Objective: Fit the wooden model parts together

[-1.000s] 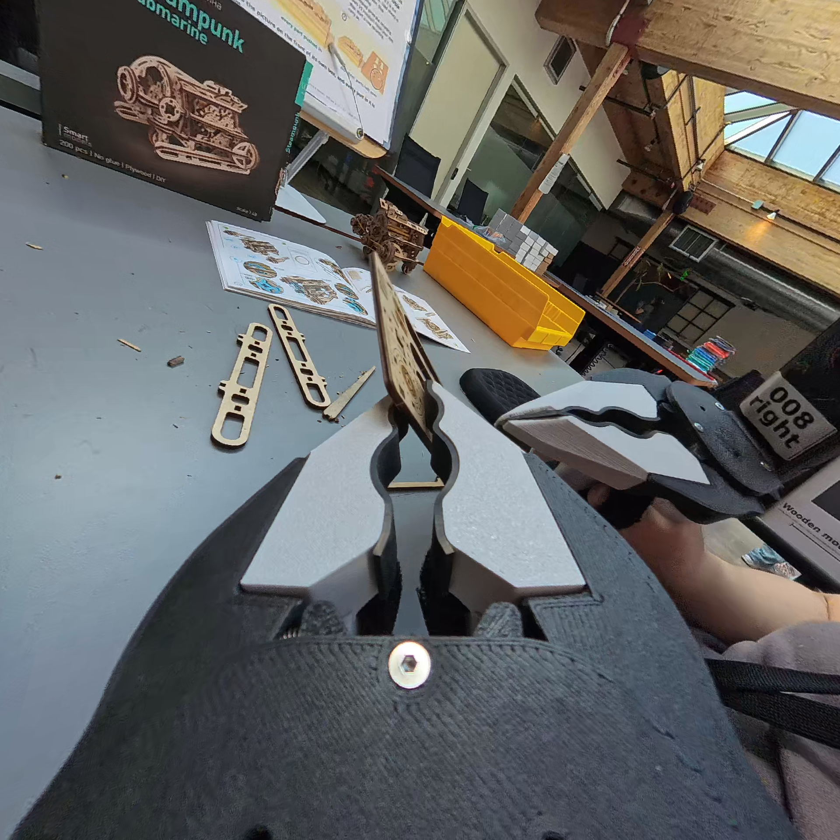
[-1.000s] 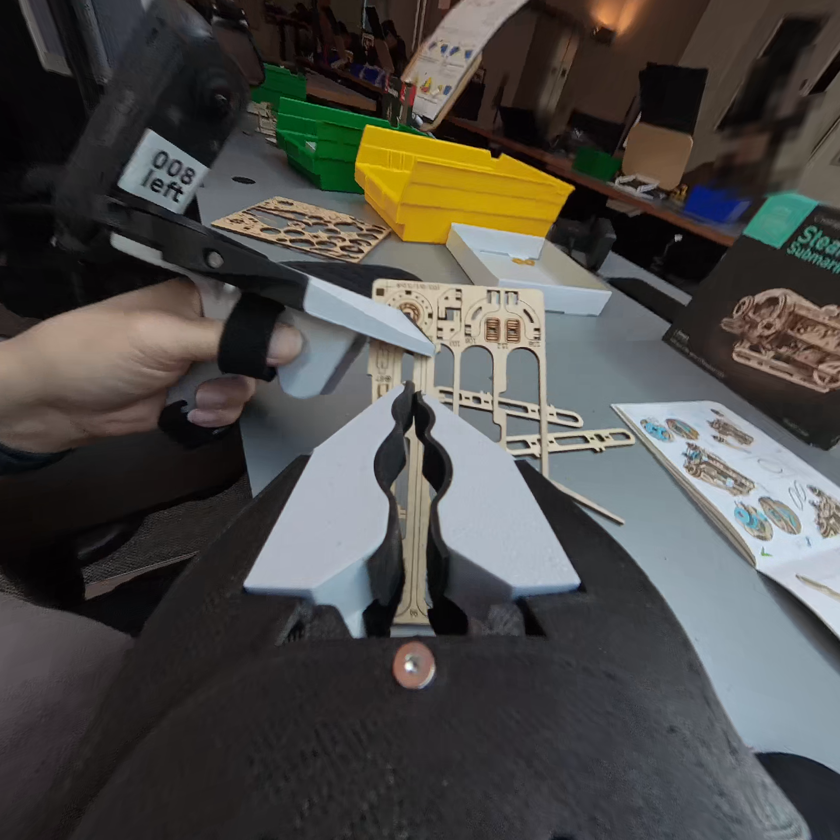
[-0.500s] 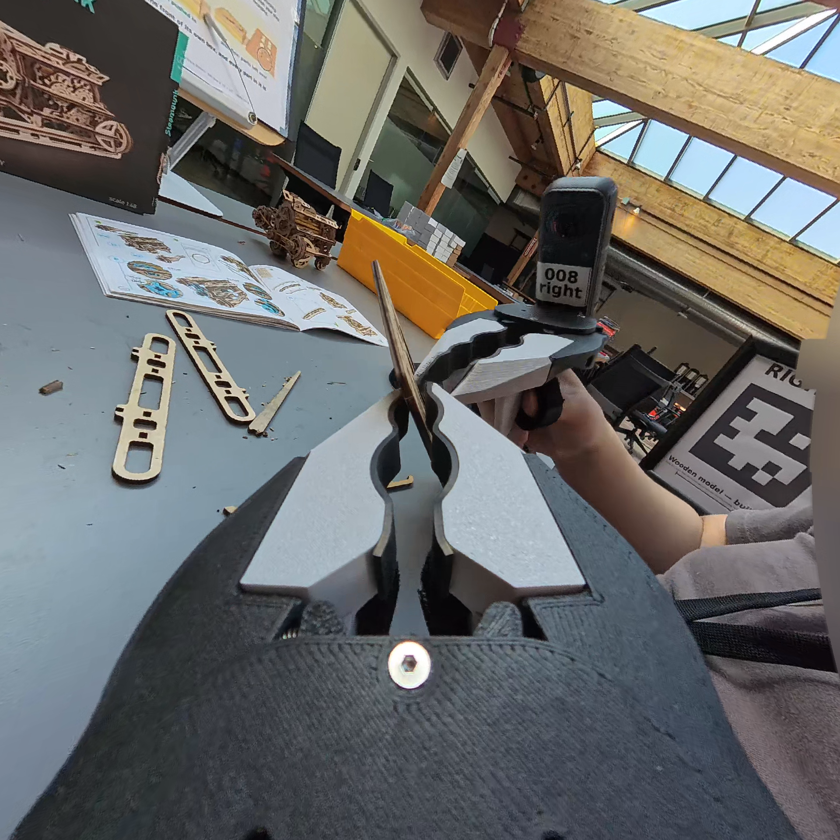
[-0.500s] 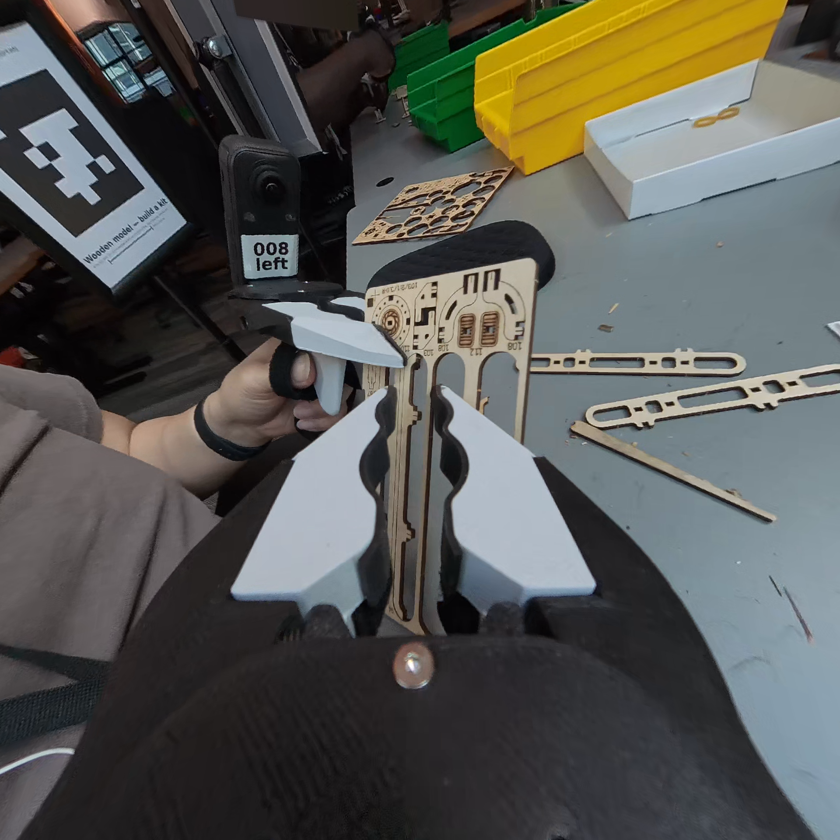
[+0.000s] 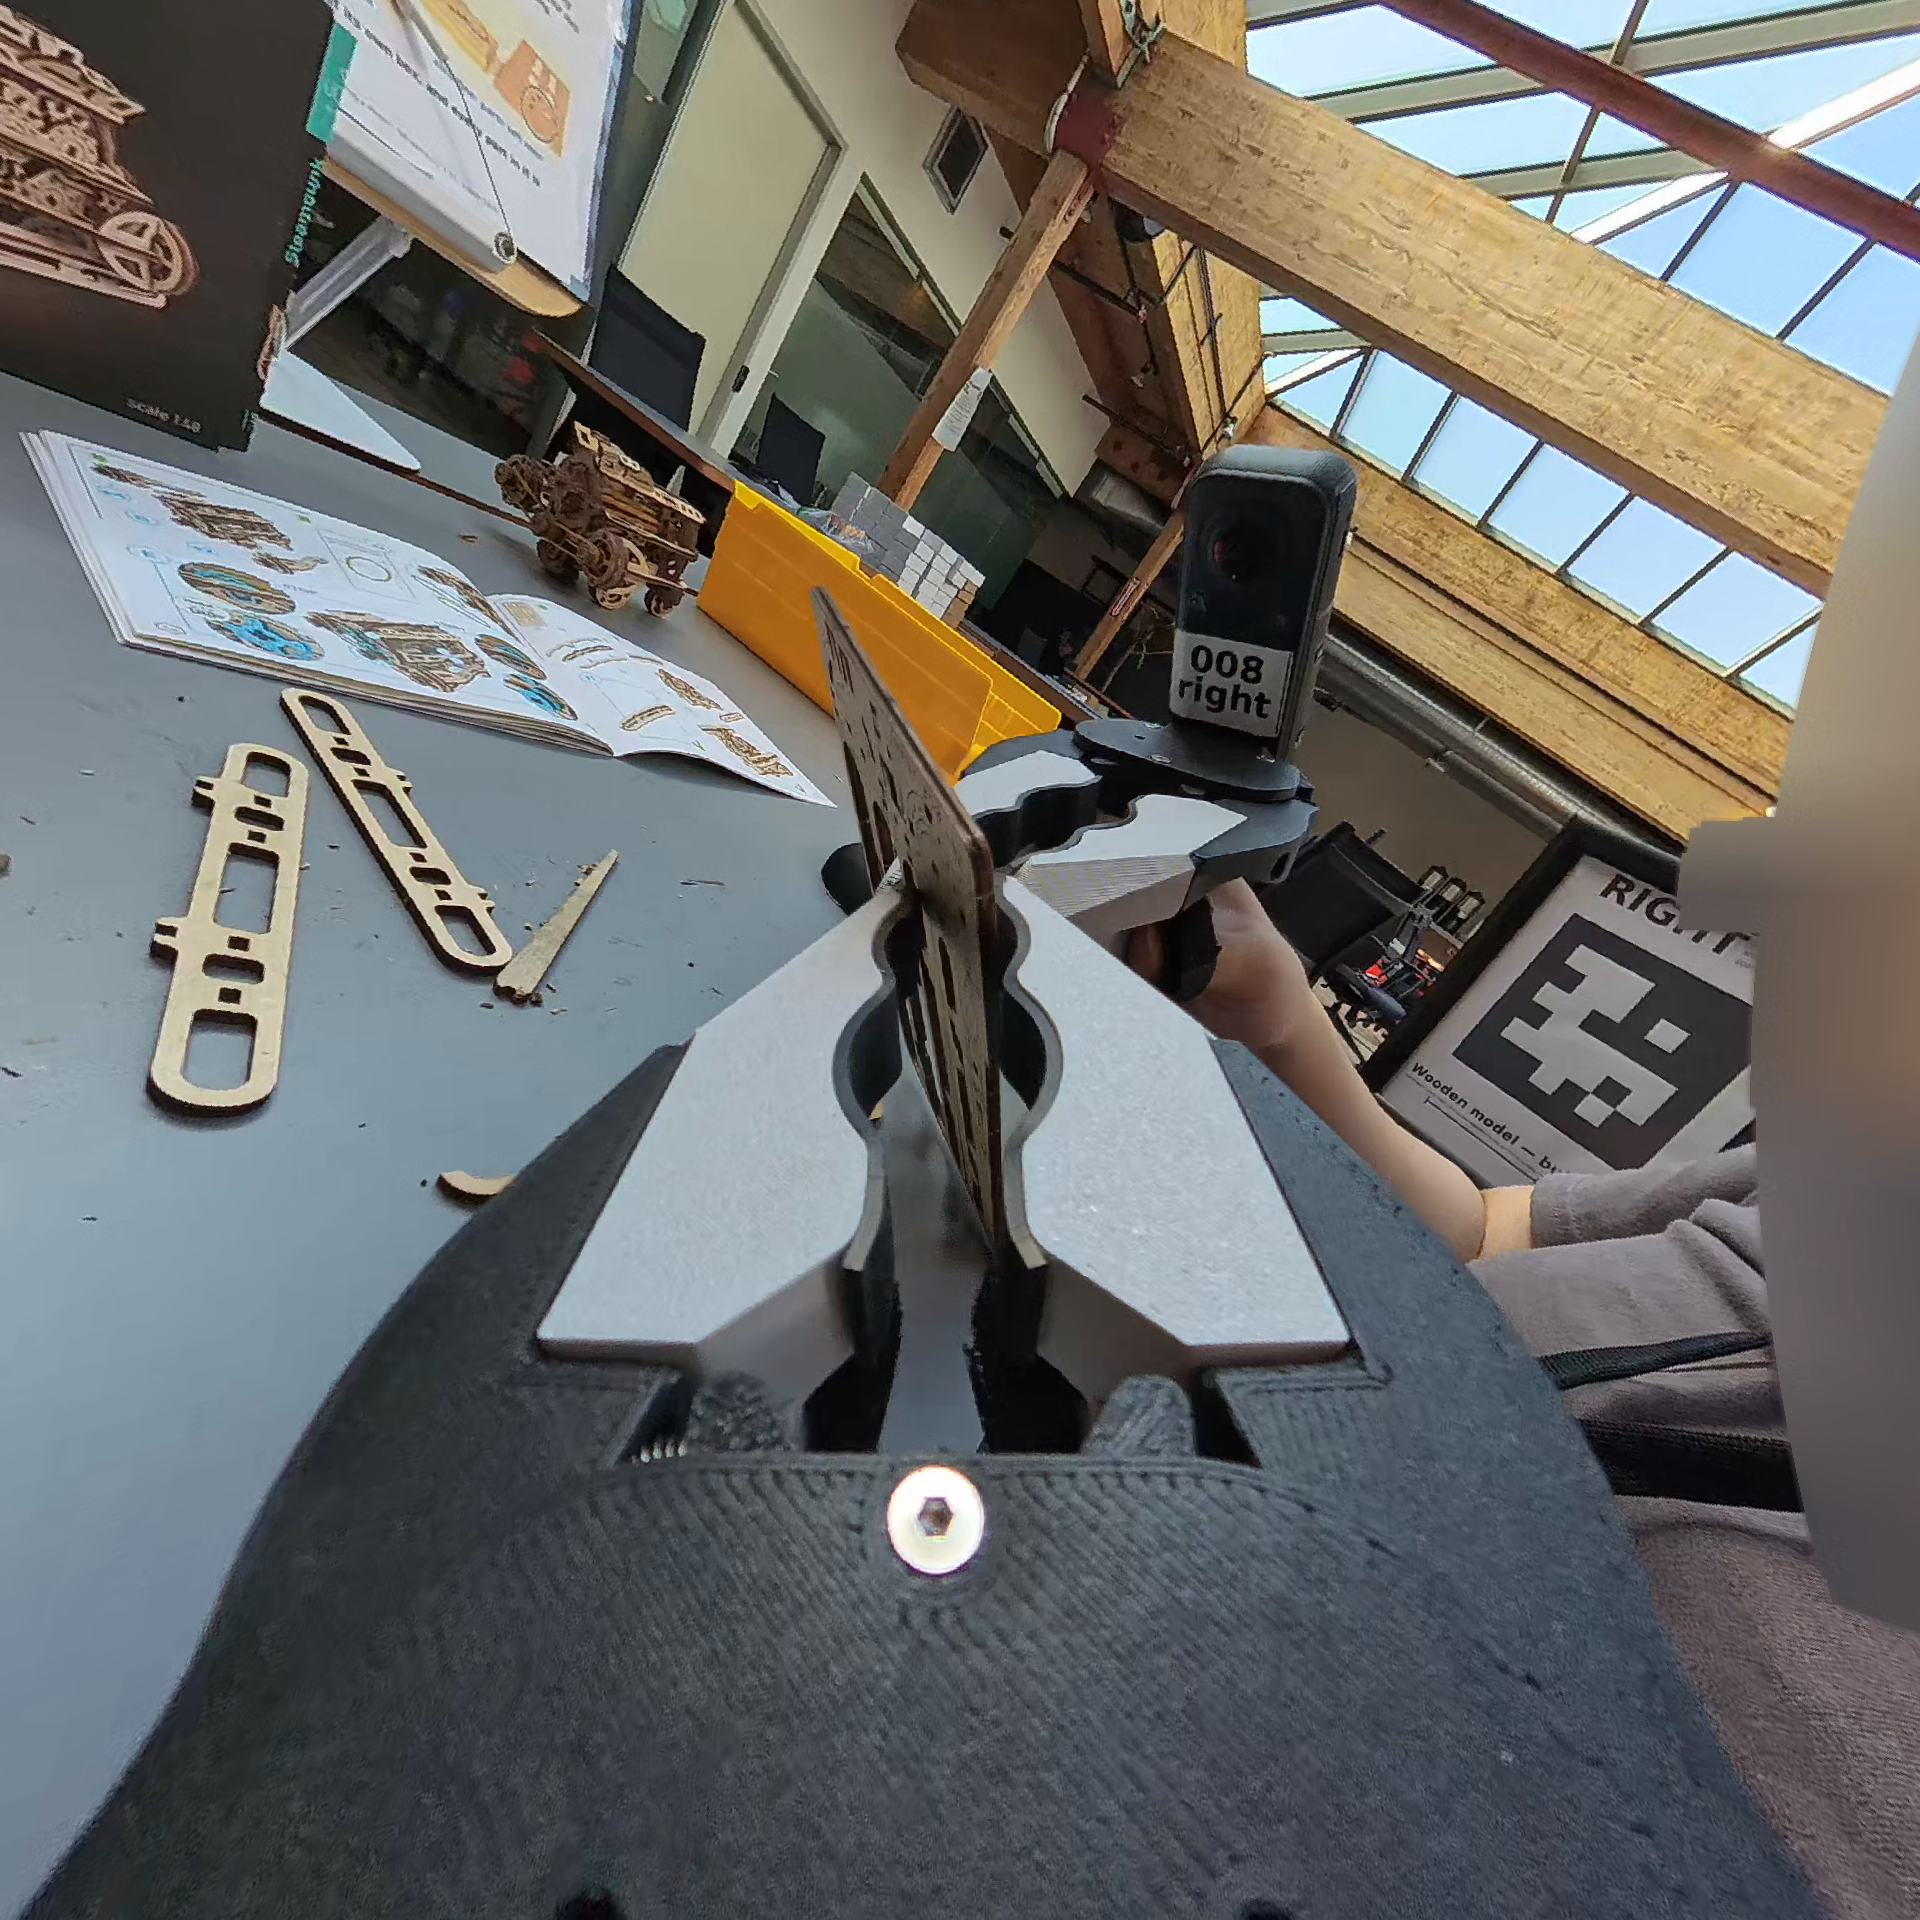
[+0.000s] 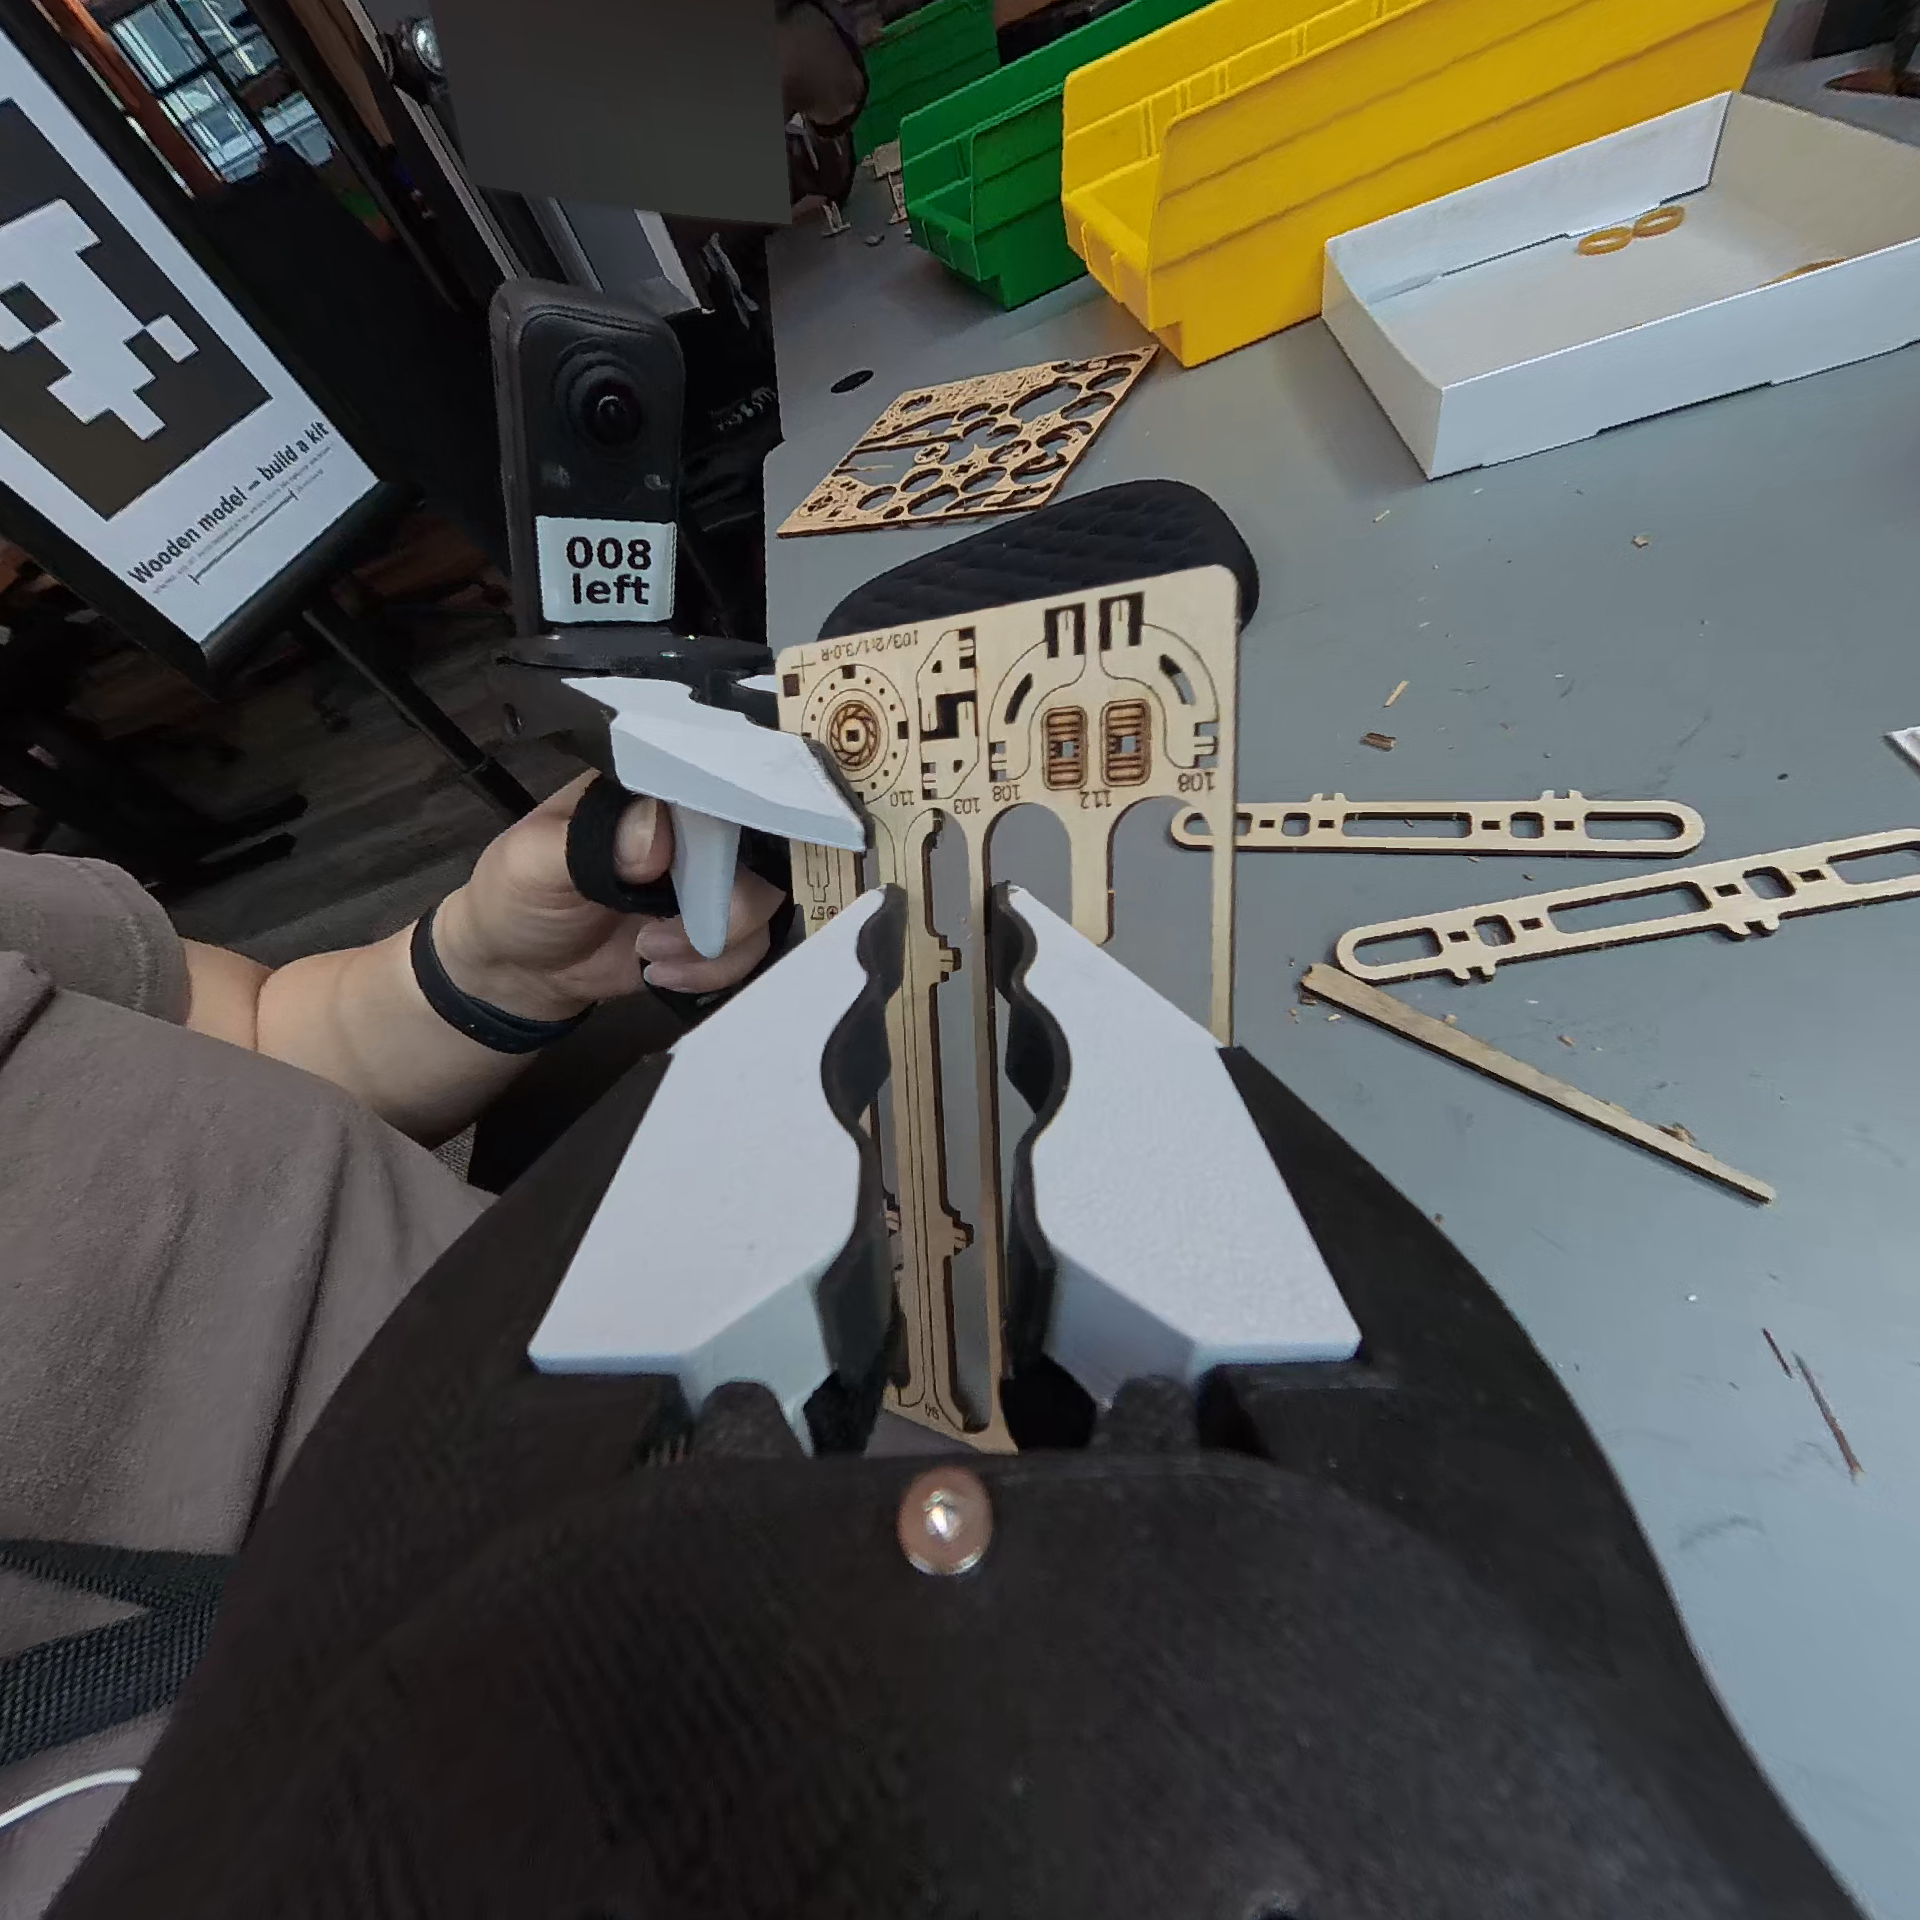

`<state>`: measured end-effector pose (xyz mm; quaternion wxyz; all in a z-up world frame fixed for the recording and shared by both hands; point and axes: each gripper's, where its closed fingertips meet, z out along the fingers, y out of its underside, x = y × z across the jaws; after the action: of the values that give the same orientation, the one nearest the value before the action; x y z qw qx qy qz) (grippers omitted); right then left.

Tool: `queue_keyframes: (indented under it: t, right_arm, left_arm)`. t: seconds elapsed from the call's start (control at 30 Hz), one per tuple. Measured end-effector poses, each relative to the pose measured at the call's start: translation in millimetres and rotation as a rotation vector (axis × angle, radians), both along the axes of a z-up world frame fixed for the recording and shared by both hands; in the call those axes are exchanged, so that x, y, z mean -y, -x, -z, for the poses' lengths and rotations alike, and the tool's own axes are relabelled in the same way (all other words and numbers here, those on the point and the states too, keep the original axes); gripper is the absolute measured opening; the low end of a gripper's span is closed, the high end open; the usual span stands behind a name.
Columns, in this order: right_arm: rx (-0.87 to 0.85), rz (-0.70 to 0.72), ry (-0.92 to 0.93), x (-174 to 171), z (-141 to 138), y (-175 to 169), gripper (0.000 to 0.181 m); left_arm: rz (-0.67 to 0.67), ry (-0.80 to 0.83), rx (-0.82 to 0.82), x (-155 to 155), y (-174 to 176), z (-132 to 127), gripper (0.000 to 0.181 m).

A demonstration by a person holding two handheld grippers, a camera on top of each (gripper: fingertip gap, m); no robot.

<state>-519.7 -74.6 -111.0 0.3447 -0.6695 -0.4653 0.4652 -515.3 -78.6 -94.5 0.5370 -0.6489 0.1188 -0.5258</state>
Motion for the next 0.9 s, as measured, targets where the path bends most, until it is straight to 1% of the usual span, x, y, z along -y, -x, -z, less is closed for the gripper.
queue_keyframes:
  t: [0.07, 0.17, 0.23, 0.4, 0.6, 0.7, 0.73, 0.8, 0.83, 0.9]
  right_arm:
    - [-0.016, 0.013, 0.018, -1, 1, -1, 0.013]
    - [-0.029, 0.054, 0.050, -5, 6, -2, 0.014]
    - [-0.049, 0.072, 0.083, -7, 8, -3, 0.011]
    - [-0.063, 0.053, 0.115, -5, 11, -3, 0.009]
    - [-0.017, 0.059, 0.070, -7, 14, -3, 0.009]
    - [0.026, 0.052, 0.014, -6, 15, -2, 0.008]
    - [0.047, 0.074, -0.001, -9, 16, -3, 0.001]
    - [0.087, 0.084, -0.052, -9, 21, -3, 0.001]
    - [0.090, 0.090, -0.061, -9, 21, -3, 0.001]
    - [0.071, 0.084, -0.033, -10, 14, -6, 0.000]
  left_arm:
    - [0.004, 0.016, 0.000, -1, -1, 3, 0.009]
    - [-0.029, 0.031, -0.057, -4, -2, 11, 0.007]
    - [-0.039, 0.040, -0.092, -4, -2, 15, 0.006]
    - [-0.053, 0.045, -0.148, -4, -1, 20, 0.004]
    - [-0.068, 0.041, -0.186, -4, -1, 22, 0.004]
    - [-0.097, 0.023, -0.219, -3, 0, 22, 0.004]
    - [-0.097, 0.015, -0.222, -2, -2, 21, 0.005]
    - [-0.115, -0.005, -0.262, -2, -3, 23, 0.005]
    - [-0.111, -0.003, -0.257, -3, -3, 23, 0.005]
    - [-0.069, 0.033, -0.182, -4, -4, 20, 0.003]
